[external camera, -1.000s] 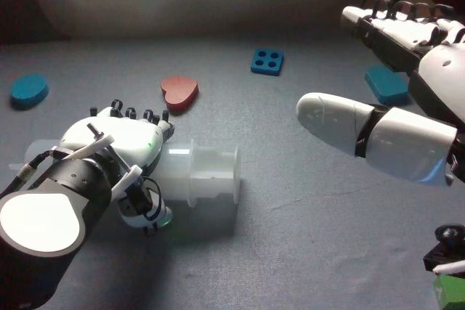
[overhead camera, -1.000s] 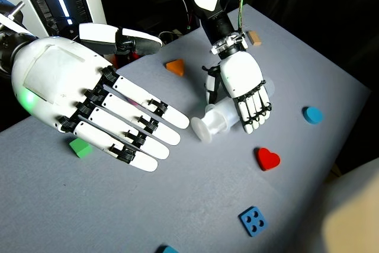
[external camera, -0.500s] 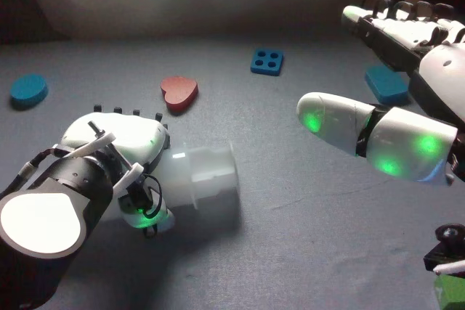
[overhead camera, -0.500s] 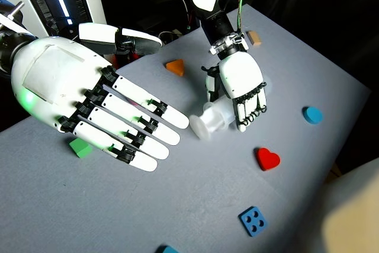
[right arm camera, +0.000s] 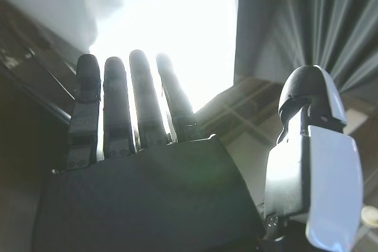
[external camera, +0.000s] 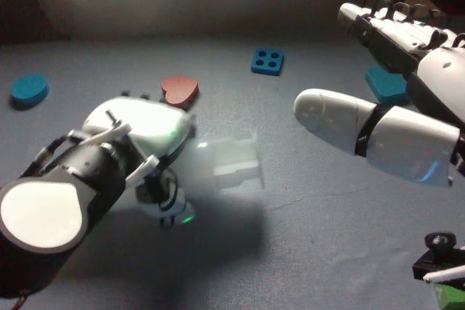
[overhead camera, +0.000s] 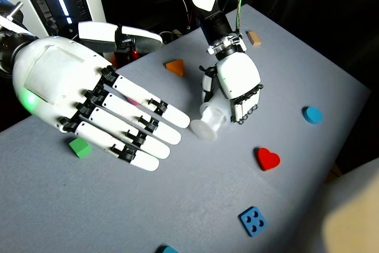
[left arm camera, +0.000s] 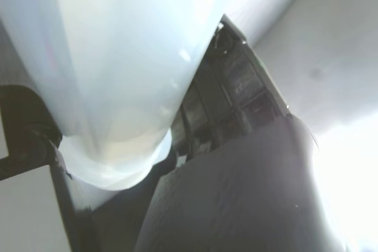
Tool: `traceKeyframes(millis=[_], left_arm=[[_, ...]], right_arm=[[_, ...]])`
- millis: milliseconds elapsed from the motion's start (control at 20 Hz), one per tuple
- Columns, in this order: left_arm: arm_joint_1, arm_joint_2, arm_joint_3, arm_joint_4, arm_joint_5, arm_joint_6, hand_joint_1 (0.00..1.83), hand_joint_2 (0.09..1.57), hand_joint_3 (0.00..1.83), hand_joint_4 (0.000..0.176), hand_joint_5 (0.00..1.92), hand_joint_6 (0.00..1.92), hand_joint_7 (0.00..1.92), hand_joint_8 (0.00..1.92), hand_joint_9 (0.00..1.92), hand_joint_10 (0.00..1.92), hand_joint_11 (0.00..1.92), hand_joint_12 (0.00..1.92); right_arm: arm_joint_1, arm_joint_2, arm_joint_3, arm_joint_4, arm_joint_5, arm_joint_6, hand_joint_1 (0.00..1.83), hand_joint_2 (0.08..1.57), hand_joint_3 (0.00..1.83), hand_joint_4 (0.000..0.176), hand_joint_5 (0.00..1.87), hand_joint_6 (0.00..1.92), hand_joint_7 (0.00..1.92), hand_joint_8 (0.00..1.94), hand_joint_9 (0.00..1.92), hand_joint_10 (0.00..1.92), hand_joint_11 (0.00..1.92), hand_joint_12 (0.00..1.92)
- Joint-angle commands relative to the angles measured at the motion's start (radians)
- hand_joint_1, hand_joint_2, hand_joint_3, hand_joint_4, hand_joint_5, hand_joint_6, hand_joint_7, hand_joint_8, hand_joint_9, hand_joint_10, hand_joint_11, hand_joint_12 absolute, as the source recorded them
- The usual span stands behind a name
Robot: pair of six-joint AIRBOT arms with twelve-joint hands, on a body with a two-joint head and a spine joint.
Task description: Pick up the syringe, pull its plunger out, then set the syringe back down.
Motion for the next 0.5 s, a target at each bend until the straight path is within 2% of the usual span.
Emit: traceKeyframes(millis=[0,100,200,250,300,400,450], left_arm=[[-0.022,0.015,0.000,0.105,0.045,0.006,1.49,1.10,0.00,0.000,0.99,0.90,0.97,0.93,0.90,1.13,0.81,1.45],[-0.043,0.035,-0.008,0.163,0.026,0.006,1.49,1.10,0.00,0.000,0.99,0.91,0.92,0.97,0.88,1.16,0.81,1.46],[-0.066,0.059,-0.016,0.209,-0.003,0.006,1.49,1.10,0.00,0.000,0.97,0.92,0.93,0.97,0.88,1.17,0.82,1.46],[-0.072,0.064,-0.017,0.216,-0.011,0.006,1.40,1.11,0.00,0.000,0.96,0.93,0.97,0.95,0.91,1.22,0.83,1.17],[-0.081,0.072,-0.018,0.224,-0.027,0.006,1.38,1.10,0.00,0.000,0.96,0.93,0.99,0.94,0.93,1.21,0.86,1.06],[-0.100,0.088,-0.025,0.234,-0.051,0.006,1.38,1.10,0.00,0.000,0.98,0.91,1.00,0.93,0.94,1.19,0.90,1.01],[-0.111,0.098,-0.031,0.236,-0.055,0.006,1.38,1.10,0.00,0.000,1.00,0.92,0.98,0.95,0.92,1.19,0.90,1.00]], right_arm=[[0.007,0.009,0.007,-0.084,0.072,0.044,0.00,1.00,0.00,0.000,0.13,0.00,0.14,0.00,0.09,0.01,0.00,0.37],[-0.005,0.018,0.034,-0.127,0.055,0.140,0.00,1.00,0.00,0.000,0.16,0.01,0.17,0.00,0.14,0.01,0.00,0.54],[-0.023,0.021,0.077,-0.183,0.020,0.219,0.00,1.00,0.00,0.000,0.16,0.00,0.18,0.00,0.14,0.00,0.00,0.50],[-0.023,0.021,0.084,-0.183,0.008,0.231,0.00,1.00,0.00,0.000,0.16,0.00,0.18,0.00,0.14,0.00,0.00,0.50],[-0.022,0.020,0.095,-0.183,-0.014,0.249,0.00,1.00,0.00,0.000,0.16,0.00,0.18,0.00,0.14,0.00,0.00,0.50],[-0.014,0.017,0.111,-0.183,-0.058,0.267,0.00,1.00,0.00,0.000,0.17,0.00,0.18,0.00,0.13,0.00,0.00,0.46],[0.001,0.009,0.130,-0.184,-0.098,0.289,0.00,0.99,0.00,0.000,0.17,0.00,0.18,0.00,0.14,0.00,0.00,0.51]])
